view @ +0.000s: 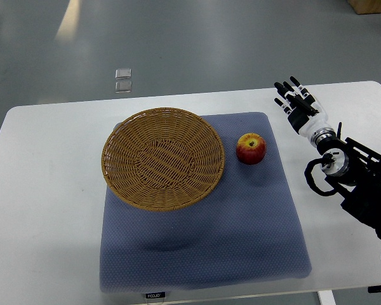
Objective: Place red apple in basket with right hand
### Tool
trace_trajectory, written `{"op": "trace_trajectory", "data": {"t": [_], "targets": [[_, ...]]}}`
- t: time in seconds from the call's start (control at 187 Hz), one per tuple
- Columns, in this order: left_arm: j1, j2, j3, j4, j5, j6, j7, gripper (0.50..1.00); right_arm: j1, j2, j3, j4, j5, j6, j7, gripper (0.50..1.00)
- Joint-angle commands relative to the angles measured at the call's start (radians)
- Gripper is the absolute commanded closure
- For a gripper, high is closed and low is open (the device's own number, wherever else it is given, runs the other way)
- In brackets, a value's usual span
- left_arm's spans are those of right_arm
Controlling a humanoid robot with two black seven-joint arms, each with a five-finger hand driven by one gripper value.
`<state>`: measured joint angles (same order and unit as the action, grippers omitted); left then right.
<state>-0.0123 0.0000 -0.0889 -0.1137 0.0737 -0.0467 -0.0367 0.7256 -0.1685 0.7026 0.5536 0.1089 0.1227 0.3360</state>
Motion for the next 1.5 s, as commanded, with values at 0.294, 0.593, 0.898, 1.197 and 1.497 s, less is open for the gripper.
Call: {"op": "trace_trajectory", "data": {"t": [0.294, 0.593, 0.898, 1.197, 1.497], "targets": [[0.002, 0.000, -0.022, 0.002, -0.005, 0.001, 0.000, 0.500, 0.000, 0.000, -0.002, 0.000, 0.000, 0.002, 0.000, 0.576], [0.002, 0.000, -0.020, -0.001, -0.005, 0.001, 0.000, 0.500, 0.002, 0.000, 0.002, 0.000, 0.002, 0.002, 0.000, 0.576], [0.002, 0.000, -0.020, -0.001, -0.005, 0.001, 0.000, 0.500, 0.011, 0.000, 0.000, 0.000, 0.003, -0.005, 0.000, 0.576], [0.002, 0.000, -0.020, 0.000, -0.005, 0.001, 0.000, 0.500, 0.072, -0.011, -0.008, 0.005, -0.005, -0.052, -0.005, 0.576], [0.002, 0.000, -0.020, 0.000, -0.005, 0.001, 0.000, 0.500, 0.149, -0.009, -0.025, -0.001, -0.061, -0.235, -0.012, 0.576]]}}
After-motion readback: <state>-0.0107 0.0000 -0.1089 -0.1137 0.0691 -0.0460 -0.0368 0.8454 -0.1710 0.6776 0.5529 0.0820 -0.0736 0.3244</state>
